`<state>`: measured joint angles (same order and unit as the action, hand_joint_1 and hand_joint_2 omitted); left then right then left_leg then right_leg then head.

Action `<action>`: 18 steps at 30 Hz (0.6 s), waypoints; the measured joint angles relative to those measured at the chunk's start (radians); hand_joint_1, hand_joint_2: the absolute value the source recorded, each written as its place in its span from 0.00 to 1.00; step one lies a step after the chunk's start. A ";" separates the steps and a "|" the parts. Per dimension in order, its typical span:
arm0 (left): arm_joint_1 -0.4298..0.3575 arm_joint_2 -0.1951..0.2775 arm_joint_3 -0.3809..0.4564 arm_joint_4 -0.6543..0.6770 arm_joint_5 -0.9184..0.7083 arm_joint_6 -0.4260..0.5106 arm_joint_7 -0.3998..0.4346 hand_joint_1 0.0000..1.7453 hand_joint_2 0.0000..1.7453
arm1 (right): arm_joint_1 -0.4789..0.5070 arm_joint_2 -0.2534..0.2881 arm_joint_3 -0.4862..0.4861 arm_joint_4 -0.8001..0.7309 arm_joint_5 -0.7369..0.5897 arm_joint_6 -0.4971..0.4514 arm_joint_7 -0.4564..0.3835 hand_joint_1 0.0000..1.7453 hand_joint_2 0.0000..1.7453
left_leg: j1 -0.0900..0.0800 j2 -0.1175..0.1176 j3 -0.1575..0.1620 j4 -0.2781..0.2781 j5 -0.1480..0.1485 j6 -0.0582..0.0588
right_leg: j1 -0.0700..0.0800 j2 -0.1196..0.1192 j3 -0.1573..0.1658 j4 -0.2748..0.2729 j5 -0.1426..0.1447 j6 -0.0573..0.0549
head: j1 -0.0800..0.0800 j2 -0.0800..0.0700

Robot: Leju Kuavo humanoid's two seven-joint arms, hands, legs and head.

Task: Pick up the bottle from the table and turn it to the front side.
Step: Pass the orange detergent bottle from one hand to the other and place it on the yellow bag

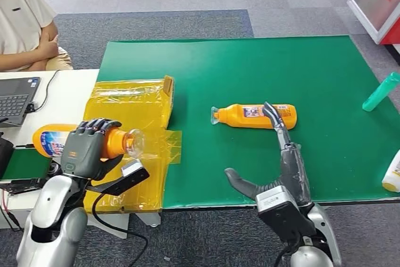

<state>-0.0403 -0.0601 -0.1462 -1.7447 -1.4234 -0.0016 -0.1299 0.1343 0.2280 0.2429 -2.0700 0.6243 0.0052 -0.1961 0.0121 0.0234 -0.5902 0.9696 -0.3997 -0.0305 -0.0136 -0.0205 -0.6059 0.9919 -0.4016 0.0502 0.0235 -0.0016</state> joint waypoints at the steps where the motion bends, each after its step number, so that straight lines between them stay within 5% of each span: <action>1: -0.009 0.007 -0.002 0.026 -0.008 -0.002 0.006 1.00 1.00 | 0.001 -0.001 0.000 -0.013 -0.002 0.001 -0.005 0.00 1.00 | 0.000 0.000 0.000 0.000 0.000 0.000 | 0.000 0.000 0.000 0.000 0.000 0.000 | 0.000 0.000; 18: -0.111 -0.030 -0.005 0.274 -0.056 -0.055 0.091 1.00 1.00 | 0.024 -0.008 -0.007 -0.149 -0.024 0.015 -0.035 0.00 1.00 | 0.000 0.000 0.000 0.000 0.000 0.000 | 0.000 0.000 0.000 0.000 0.000 0.000 | 0.000 0.000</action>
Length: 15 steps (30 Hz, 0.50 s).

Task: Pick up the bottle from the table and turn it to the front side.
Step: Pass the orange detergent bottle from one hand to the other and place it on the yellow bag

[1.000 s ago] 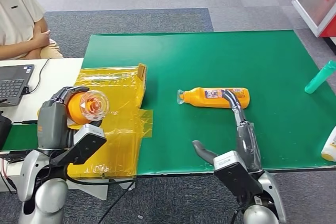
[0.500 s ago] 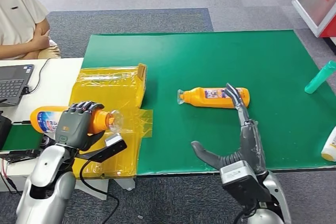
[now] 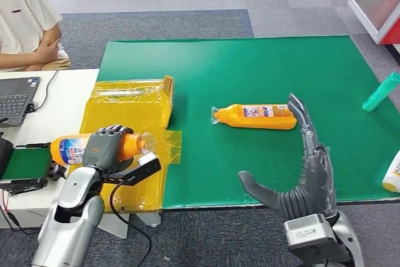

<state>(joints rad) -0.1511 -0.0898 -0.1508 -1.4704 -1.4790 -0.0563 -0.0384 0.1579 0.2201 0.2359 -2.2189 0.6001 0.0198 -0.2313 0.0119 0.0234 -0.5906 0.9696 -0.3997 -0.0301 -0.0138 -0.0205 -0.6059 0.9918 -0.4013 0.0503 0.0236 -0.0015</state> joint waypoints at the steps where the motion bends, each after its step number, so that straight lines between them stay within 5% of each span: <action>1: -0.003 -0.004 0.001 0.006 -0.006 -0.002 0.001 1.00 1.00 | 0.001 0.000 0.000 0.000 -0.001 0.000 -0.002 0.00 1.00 | 0.000 0.000 0.000 0.000 0.000 0.000 | 0.000 0.000 0.000 0.000 0.000 0.000 | 0.000 0.000; 9: -0.036 -0.035 0.011 0.050 -0.072 -0.020 0.058 1.00 1.00 | 0.002 0.000 -0.006 0.000 -0.021 0.001 -0.027 0.00 1.00 | 0.000 0.000 0.000 0.000 0.000 0.000 | 0.000 0.000 0.000 0.000 0.000 0.000 | 0.000 0.000; 15: -0.051 -0.006 0.042 0.055 -0.072 -0.033 0.090 1.00 1.00 | 0.010 0.000 -0.022 -0.007 -0.027 0.001 -0.047 0.00 1.00 | 0.000 0.000 0.000 0.000 0.000 0.000 | 0.001 0.000 0.000 0.000 0.000 0.000 | 0.000 0.000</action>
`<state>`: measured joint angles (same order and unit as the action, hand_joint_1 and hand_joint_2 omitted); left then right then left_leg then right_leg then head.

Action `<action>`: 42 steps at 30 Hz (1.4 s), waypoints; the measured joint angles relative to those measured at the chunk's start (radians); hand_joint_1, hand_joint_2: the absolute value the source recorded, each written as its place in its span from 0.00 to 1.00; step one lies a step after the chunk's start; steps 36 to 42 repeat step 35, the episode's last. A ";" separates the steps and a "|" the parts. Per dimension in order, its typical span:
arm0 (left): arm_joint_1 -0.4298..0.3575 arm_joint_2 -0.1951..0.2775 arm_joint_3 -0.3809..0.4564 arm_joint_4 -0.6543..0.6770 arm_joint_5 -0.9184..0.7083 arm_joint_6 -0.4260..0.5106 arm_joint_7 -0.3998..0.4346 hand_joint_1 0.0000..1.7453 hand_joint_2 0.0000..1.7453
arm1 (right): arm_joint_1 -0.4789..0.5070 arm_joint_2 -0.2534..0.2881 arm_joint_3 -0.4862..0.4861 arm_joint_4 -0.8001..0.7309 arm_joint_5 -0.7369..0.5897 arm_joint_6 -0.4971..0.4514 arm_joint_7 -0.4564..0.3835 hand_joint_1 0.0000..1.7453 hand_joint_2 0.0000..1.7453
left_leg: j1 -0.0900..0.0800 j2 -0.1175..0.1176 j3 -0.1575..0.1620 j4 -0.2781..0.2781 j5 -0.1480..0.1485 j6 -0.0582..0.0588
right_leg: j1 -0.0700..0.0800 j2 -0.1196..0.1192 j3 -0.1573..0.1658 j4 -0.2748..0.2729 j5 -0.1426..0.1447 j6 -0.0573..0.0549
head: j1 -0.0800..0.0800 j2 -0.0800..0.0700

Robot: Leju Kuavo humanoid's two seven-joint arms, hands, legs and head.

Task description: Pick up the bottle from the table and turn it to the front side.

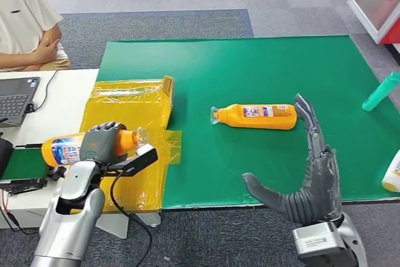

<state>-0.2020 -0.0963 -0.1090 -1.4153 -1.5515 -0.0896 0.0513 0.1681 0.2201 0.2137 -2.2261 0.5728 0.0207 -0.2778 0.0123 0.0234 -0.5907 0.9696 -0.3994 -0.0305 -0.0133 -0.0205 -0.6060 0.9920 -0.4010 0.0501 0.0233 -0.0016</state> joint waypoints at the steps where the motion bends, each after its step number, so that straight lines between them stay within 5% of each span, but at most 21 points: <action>1: -0.001 0.006 0.007 0.000 0.000 -0.002 0.000 1.00 1.00 | 0.002 0.000 -0.002 -0.001 -0.001 0.000 -0.001 0.00 1.00 | 0.000 0.000 0.000 0.000 0.000 0.000 | 0.000 0.000 0.000 0.000 0.000 0.000 | 0.000 0.000; 16: -0.004 0.041 0.029 -0.001 0.000 -0.006 0.021 1.00 1.00 | 0.009 0.000 -0.019 -0.006 -0.002 0.001 -0.004 0.00 1.00 | 0.000 0.000 0.000 0.000 0.000 0.000 | 0.000 0.000 0.000 0.000 0.000 0.000 | 0.000 0.000; 26: -0.009 0.130 0.069 -0.039 0.000 -0.035 0.007 1.00 1.00 | 0.027 0.000 -0.046 -0.026 -0.001 0.002 -0.033 0.00 1.00 | 0.001 0.000 0.000 0.000 0.000 0.000 | 0.000 0.000 0.000 0.000 0.000 0.000 | 0.000 0.000; 42: -0.026 0.084 0.055 -0.049 0.000 -0.021 -0.031 1.00 1.00 | 0.025 0.001 -0.047 -0.024 -0.002 0.009 -0.040 0.00 1.00 | 0.000 0.000 0.000 0.000 0.000 0.000 | 0.000 0.000 0.000 0.000 0.000 0.000 | 0.000 0.000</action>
